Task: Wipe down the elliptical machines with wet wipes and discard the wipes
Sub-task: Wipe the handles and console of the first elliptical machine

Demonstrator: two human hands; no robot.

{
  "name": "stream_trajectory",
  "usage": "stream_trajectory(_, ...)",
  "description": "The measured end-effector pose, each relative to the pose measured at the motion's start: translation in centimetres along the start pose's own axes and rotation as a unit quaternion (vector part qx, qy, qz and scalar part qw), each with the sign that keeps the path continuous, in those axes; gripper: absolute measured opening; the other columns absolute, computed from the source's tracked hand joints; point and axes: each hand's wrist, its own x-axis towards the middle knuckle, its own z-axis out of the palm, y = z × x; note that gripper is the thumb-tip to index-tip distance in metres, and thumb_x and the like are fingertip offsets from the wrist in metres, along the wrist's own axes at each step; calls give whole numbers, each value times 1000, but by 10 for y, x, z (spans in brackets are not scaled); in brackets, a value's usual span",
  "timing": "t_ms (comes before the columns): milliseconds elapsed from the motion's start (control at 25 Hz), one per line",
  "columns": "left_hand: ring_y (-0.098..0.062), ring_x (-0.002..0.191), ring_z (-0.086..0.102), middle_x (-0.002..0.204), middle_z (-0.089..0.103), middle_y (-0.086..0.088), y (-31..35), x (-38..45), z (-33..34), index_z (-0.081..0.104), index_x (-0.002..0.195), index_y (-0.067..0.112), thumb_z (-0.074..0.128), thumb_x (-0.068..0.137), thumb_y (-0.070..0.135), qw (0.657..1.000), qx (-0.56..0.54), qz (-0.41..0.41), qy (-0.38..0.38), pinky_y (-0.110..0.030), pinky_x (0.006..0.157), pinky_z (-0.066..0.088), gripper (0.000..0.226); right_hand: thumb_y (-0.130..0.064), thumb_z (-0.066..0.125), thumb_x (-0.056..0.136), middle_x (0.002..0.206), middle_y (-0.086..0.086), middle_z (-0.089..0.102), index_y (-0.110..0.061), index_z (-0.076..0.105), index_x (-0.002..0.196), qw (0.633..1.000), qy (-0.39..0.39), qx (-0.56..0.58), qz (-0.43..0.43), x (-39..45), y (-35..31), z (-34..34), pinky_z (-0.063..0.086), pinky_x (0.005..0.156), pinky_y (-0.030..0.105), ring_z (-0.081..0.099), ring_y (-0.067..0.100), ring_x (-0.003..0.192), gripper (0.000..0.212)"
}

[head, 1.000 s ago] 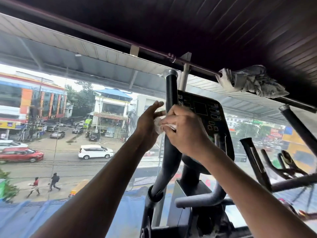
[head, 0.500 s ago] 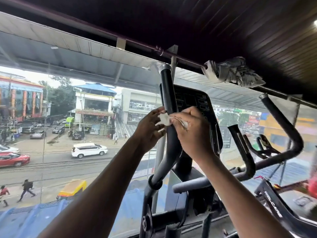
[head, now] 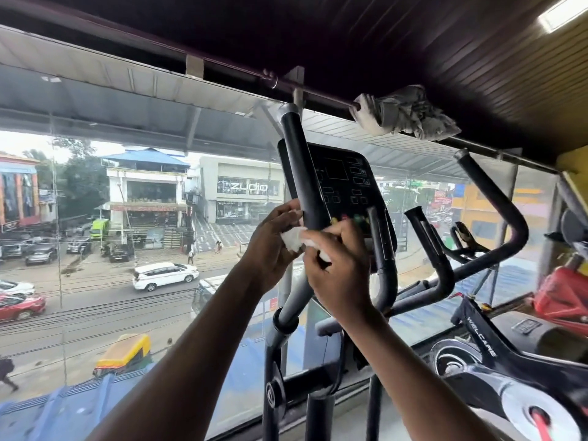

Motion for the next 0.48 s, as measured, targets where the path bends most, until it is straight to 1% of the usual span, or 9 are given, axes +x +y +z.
stream_trajectory(40, -21, 84, 55, 103, 61, -9, 0, -1, -2, 62, 122, 12, 54, 90, 11, 1000, 12, 1, 2, -31, 72, 45, 32, 5, 61, 75, 80, 9, 54, -8, 76, 91, 999, -22, 5, -27, -14, 1, -7, 47, 67, 21, 55, 15, 73, 24)
stream_trajectory(80, -18, 79, 55, 99, 61, -6, 0, -2, -2, 64, 117, 16, 52, 91, 11, 1000, 27, -1, 9, -29, 70, 45, 29, 3, 61, 75, 82, 9, 55, -7, 75, 89, 999, -27, 18, -25, -18, 4, -13, 45, 69, 16, 54, 10, 75, 22)
stream_trajectory(120, -17, 76, 56, 95, 62, -3, -1, -3, -1, 64, 112, 19, 50, 92, 11, 999, 37, -5, 13, -29, 69, 45, 26, 0, 62, 77, 85, 9, 57, -7, 73, 89, 999, -12, 29, 11, -14, 9, -14, 43, 70, 11, 52, 3, 76, 19)
stream_trajectory(160, -16, 74, 56, 92, 62, -2, -1, -4, 1, 64, 109, 20, 50, 92, 12, 999, 40, -8, 15, -29, 69, 45, 23, -3, 63, 80, 89, 8, 60, -9, 71, 91, 996, 11, 44, 80, -3, 13, -13, 42, 71, 8, 52, -1, 77, 15)
stream_trajectory(240, -16, 72, 55, 87, 61, -1, -3, -7, 5, 63, 102, 20, 50, 94, 15, 999, 32, -3, 18, -30, 68, 44, 16, -7, 64, 86, 95, 5, 66, -16, 67, 94, 970, 44, 98, 217, 23, 14, -8, 45, 74, 14, 59, -1, 82, 13)
stream_trajectory(280, -16, 71, 55, 85, 60, -2, -6, -9, 5, 63, 100, 20, 51, 94, 19, 999, 33, 0, 22, -30, 68, 43, 13, -7, 64, 87, 95, 3, 66, -17, 66, 94, 962, 52, 112, 242, 25, 13, -4, 48, 75, 20, 61, 3, 84, 13)
stream_trajectory(360, -18, 72, 55, 86, 60, -5, -10, -12, 5, 65, 99, 19, 56, 92, 26, 998, 49, -6, 29, -31, 68, 42, 13, -5, 62, 83, 91, 2, 63, -16, 65, 92, 969, 69, 86, 220, 0, 6, -1, 51, 73, 31, 61, 12, 83, 14)
stream_trajectory(400, -19, 74, 56, 88, 61, -7, -13, -13, 3, 66, 101, 18, 58, 91, 30, 998, 58, -9, 34, -32, 70, 42, 18, -5, 62, 80, 89, 2, 60, -17, 65, 91, 979, 61, 66, 181, -20, -1, -1, 52, 69, 36, 60, 17, 79, 16)
stream_trajectory(480, -21, 80, 58, 92, 61, -8, -17, -15, 0, 67, 103, 17, 56, 92, 32, 997, 74, -12, 35, -34, 74, 43, 21, -5, 62, 77, 86, 4, 57, -19, 66, 89, 994, 26, 45, 97, -47, -12, -8, 51, 64, 36, 59, 18, 73, 19)
